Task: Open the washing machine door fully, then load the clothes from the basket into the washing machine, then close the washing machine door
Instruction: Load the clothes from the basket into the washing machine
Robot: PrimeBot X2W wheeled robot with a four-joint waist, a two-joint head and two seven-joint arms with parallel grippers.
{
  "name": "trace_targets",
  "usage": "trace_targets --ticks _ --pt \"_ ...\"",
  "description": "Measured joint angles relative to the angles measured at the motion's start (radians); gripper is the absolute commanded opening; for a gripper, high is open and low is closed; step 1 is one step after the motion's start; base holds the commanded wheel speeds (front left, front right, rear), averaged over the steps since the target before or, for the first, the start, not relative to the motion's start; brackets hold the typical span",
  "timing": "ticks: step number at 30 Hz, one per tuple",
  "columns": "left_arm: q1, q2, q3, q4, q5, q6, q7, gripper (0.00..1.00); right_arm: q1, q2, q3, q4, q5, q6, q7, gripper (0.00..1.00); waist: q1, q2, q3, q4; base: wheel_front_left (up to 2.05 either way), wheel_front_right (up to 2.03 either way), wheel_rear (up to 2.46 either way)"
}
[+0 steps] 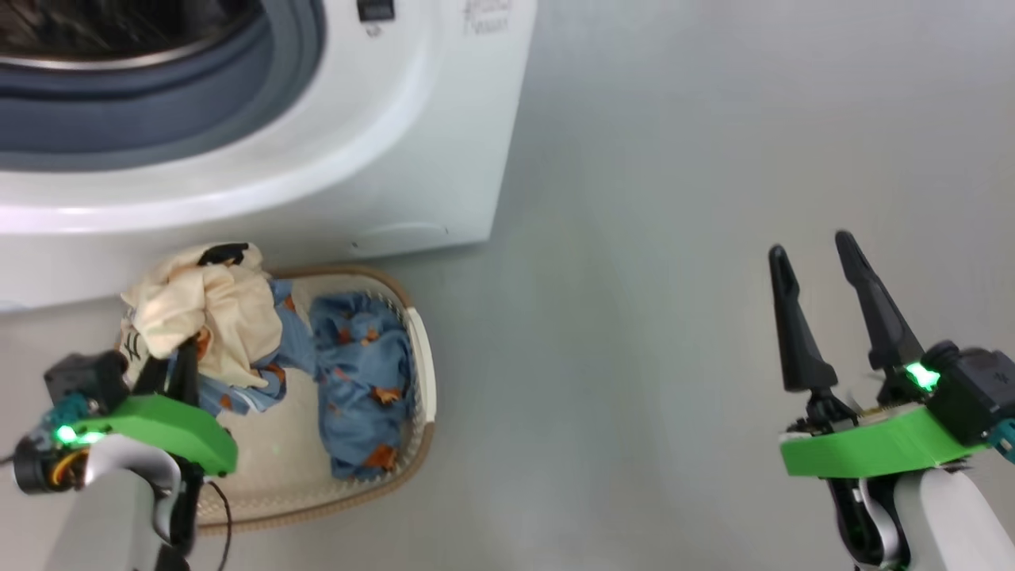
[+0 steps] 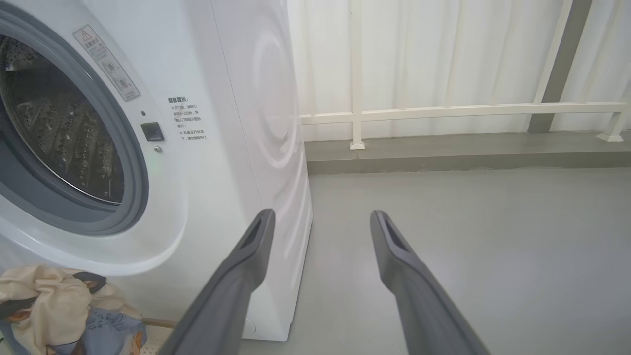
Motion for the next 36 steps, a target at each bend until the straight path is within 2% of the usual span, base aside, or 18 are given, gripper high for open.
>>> trace_targets --ticks 6,20,36 --pt "0.073 -0.026 0.029 -0.1 0.027 -0.003 -0.003 0.0 0.043 -0.021 -0.02 0.005 0.0 0.0 0.0 1.0 0.0 0.0 -0.065 0.016 0.0 0.0 0.0" --pt "0.278 -0.074 0.095 -0.393 0.093 -0.005 -0.003 0.0 0.13 -0.026 -0.04 0.011 0.0 0.0 0.0 1.0 0.0001 0.0 -0.206 0.053 0.0 0.0 0.0" --pt "0.485 -0.116 0.168 -0.672 0.159 -0.007 -0.003 0.0 0.186 -0.032 -0.053 0.008 0.0 0.0 0.0 1.0 0.0002 0.0 -0.273 0.071 0.0 0.0 0.0"
